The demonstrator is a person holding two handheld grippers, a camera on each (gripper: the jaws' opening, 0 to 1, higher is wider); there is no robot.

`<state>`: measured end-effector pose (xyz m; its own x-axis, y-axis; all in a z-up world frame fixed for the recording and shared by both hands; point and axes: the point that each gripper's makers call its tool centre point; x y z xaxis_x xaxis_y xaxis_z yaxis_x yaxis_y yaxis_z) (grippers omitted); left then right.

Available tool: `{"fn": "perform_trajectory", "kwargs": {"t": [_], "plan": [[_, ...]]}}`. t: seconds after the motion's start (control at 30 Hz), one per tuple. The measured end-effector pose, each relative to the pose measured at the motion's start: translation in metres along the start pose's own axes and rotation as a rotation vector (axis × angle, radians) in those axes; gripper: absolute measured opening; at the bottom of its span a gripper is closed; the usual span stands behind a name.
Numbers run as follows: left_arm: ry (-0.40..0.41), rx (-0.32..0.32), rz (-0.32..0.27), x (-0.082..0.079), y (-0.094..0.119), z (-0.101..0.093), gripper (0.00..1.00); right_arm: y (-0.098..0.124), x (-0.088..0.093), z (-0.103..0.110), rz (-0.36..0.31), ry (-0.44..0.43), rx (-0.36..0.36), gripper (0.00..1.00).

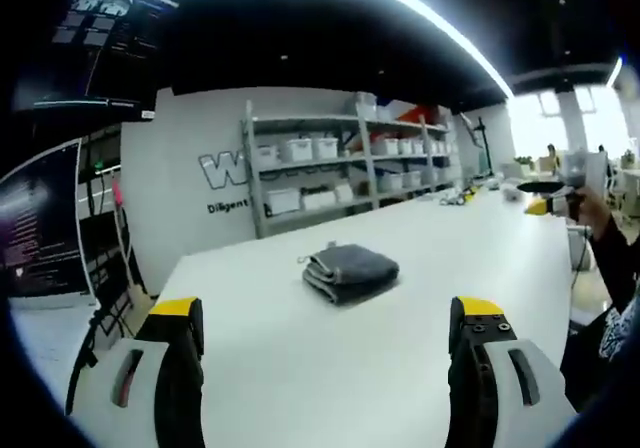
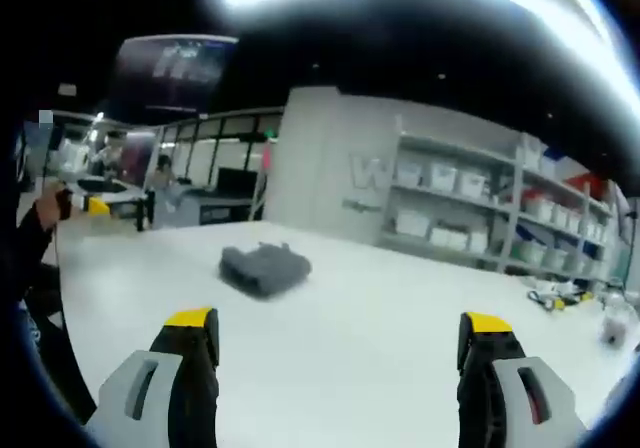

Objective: Open the folded towel by lifting each exposed corner and separating the folded layers until the towel lies flat within the target outline without major curled edges

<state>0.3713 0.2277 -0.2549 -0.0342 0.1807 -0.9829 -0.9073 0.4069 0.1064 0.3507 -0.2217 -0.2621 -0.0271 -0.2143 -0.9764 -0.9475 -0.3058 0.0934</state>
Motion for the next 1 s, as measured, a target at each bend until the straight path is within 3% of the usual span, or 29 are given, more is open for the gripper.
{"fn": "perform_trajectory", "kwargs": {"t": [0.17,0.37,0.53,0.7,0.83,1.0], "plan": [[-0.030,0.006,0.012,-0.009,-0.004,0.002,1.00,-0.003,-0.011,-0.001,0.009,0.031,0.000,1.00],[-0.042,-0.003,-0.016,-0.029,-0.005,0.009,1.00,-0.006,-0.028,-0.002,0.000,0.053,-0.016,1.00],[-0.030,0.003,-0.025,-0.035,-0.007,0.012,1.00,-0.008,-0.033,-0.004,0.005,0.069,-0.016,1.00],[-0.034,-0.034,-0.029,-0.043,-0.009,0.021,1.00,-0.010,-0.041,-0.003,0.013,0.090,-0.026,1.00],[-0.074,-0.051,-0.027,-0.054,-0.009,0.026,1.00,-0.010,-0.056,-0.010,0.001,0.115,0.003,1.00],[-0.072,-0.026,-0.042,-0.070,-0.013,0.025,1.00,-0.010,-0.080,-0.017,-0.029,0.126,0.028,1.00]]}}
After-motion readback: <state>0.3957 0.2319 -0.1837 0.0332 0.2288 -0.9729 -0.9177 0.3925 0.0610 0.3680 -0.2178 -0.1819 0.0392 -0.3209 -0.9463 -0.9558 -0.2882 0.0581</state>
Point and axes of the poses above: the point that each gripper's makers call its tool centre point, and the gripper's own axes: y roughly backward along the fingers, z roughly to its left, x roughly out of its underside
